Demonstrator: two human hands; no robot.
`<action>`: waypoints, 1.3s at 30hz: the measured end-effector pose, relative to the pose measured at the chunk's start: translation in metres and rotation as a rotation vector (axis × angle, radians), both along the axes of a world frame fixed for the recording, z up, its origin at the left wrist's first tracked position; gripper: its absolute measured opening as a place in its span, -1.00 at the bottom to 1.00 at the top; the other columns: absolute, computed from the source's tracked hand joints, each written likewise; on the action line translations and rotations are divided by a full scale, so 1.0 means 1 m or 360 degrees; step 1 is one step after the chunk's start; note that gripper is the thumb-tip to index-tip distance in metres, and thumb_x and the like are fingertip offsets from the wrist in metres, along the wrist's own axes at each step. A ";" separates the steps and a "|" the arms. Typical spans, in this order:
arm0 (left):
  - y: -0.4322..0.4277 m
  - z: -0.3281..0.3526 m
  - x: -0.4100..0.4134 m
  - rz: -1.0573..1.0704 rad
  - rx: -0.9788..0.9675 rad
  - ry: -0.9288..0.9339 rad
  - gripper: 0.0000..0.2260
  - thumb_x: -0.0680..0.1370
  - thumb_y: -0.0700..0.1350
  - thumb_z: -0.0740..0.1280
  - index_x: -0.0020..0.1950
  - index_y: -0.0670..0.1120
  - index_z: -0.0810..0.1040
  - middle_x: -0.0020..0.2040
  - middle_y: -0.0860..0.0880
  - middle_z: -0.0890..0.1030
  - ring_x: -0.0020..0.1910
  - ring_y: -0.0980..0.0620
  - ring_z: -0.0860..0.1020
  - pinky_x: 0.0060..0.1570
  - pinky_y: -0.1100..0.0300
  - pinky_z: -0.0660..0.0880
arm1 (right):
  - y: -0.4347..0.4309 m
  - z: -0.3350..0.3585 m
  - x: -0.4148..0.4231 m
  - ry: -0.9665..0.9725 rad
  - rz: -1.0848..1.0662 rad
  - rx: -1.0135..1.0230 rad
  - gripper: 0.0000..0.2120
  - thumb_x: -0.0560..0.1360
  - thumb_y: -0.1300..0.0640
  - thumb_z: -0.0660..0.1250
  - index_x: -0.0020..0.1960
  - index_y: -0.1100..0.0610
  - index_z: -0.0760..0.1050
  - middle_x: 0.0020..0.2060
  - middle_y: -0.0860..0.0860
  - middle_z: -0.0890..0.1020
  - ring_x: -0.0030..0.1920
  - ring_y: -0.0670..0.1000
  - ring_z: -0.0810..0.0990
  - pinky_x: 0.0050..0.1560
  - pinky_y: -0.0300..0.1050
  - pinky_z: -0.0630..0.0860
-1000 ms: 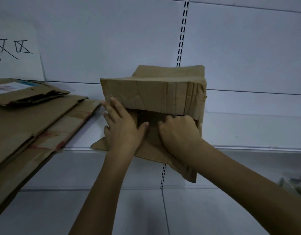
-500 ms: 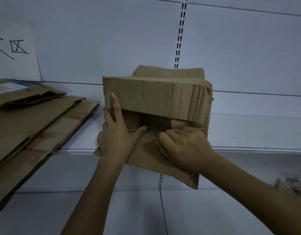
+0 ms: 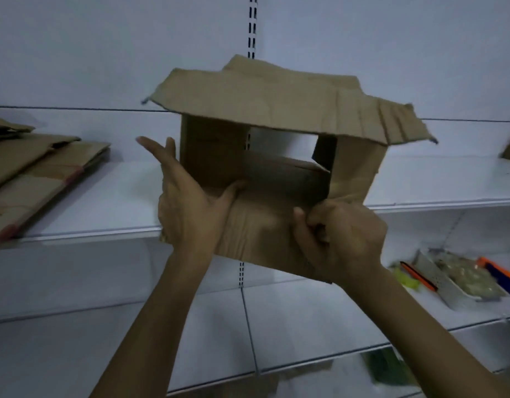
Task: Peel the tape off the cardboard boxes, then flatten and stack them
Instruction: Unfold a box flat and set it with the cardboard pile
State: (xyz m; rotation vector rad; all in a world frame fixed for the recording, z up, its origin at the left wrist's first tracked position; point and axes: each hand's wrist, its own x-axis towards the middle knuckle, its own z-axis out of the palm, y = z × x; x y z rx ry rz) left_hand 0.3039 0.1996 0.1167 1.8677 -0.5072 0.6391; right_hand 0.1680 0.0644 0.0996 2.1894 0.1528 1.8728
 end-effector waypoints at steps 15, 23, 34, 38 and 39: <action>-0.089 0.035 -0.077 -0.0027 0.0480 -0.0431 -0.23 0.34 0.07 0.36 0.47 -0.15 0.17 0.47 -0.18 0.21 0.38 -0.22 0.26 0.23 -0.20 0.36 | -0.114 -0.012 -0.100 -0.0086 0.0218 0.0761 -0.91 0.47 0.22 0.28 -0.09 0.13 0.37 -0.32 0.09 0.52 -0.21 -0.23 0.34 -0.11 -0.49 0.32; -0.111 0.017 -0.116 -0.0688 0.1137 -0.0391 -0.32 0.37 0.13 -0.16 0.50 0.10 0.15 0.48 0.18 0.13 0.48 0.03 0.18 0.37 0.18 0.15 | -0.184 -0.021 -0.143 -0.0082 0.0400 0.1506 -0.90 0.52 0.30 0.34 -0.11 0.15 0.45 -0.25 -0.16 0.53 -0.18 -0.16 0.54 -0.14 -0.35 0.48; -0.144 -0.010 -0.146 -0.0124 0.1680 -0.0813 -0.32 0.31 0.36 0.25 0.28 -0.03 0.53 0.19 -0.12 0.58 0.10 -0.17 0.58 0.07 -0.05 0.47 | -0.219 -0.050 -0.187 0.0254 0.0415 0.1901 -0.89 0.51 0.06 0.34 -0.08 0.09 0.49 -0.19 -0.01 0.58 -0.22 -0.08 0.58 -0.23 -0.22 0.56; -0.156 -0.009 -0.148 -0.0024 0.1655 -0.0951 -0.47 0.17 -0.24 0.57 0.13 -0.13 0.62 -0.02 -0.18 0.65 -0.22 -0.18 0.62 -0.32 0.06 0.55 | -0.218 -0.036 -0.184 0.0408 -0.0002 0.0853 -0.60 0.45 -0.11 0.39 0.04 0.22 0.53 -0.02 0.12 0.58 0.03 0.11 0.53 0.04 -0.04 0.43; -0.153 -0.003 -0.145 -0.0056 0.1648 -0.0964 -0.46 0.16 -0.37 0.52 0.13 -0.15 0.62 -0.05 -0.17 0.66 -0.27 -0.17 0.63 -0.39 0.05 0.57 | -0.222 -0.028 -0.179 0.0535 -0.0129 0.0540 -0.49 0.43 -0.15 0.42 0.15 0.26 0.52 0.12 0.21 0.56 0.18 0.20 0.49 0.17 0.07 0.39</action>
